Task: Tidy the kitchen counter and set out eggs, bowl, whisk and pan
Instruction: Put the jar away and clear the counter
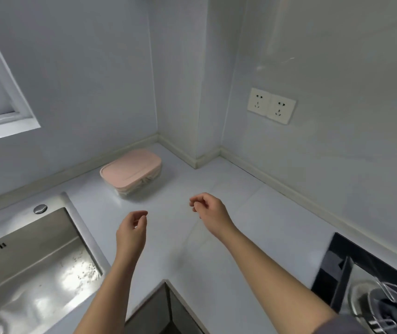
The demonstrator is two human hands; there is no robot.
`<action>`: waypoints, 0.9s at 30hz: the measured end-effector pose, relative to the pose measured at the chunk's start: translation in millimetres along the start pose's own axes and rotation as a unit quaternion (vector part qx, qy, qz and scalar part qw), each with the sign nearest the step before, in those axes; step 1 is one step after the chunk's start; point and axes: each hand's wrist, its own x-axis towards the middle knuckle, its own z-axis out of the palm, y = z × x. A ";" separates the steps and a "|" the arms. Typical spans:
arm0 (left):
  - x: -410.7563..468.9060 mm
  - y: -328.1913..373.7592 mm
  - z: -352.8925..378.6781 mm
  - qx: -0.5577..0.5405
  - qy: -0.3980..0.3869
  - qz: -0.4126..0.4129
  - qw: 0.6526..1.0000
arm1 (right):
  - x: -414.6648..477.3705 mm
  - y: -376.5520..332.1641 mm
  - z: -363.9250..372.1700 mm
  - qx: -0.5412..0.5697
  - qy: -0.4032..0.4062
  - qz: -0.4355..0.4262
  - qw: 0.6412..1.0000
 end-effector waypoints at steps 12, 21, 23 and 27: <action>279.6 -32.3 -29.0 0.212 -0.013 -0.031 0.977 | 249.6 -15.9 112.2 -0.236 -0.063 0.068 0.967; 323.9 -54.3 -26.7 0.185 -0.077 -0.075 0.977 | 317.1 -19.3 143.4 -0.274 -0.121 0.056 0.952; 322.3 -55.1 -27.7 0.175 -0.075 -0.061 0.980 | 318.0 -15.7 143.4 -0.276 -0.132 0.068 0.950; 317.1 -55.7 -30.3 0.175 -0.084 -0.042 0.980 | 306.6 -10.7 124.3 -0.274 -0.054 0.096 0.955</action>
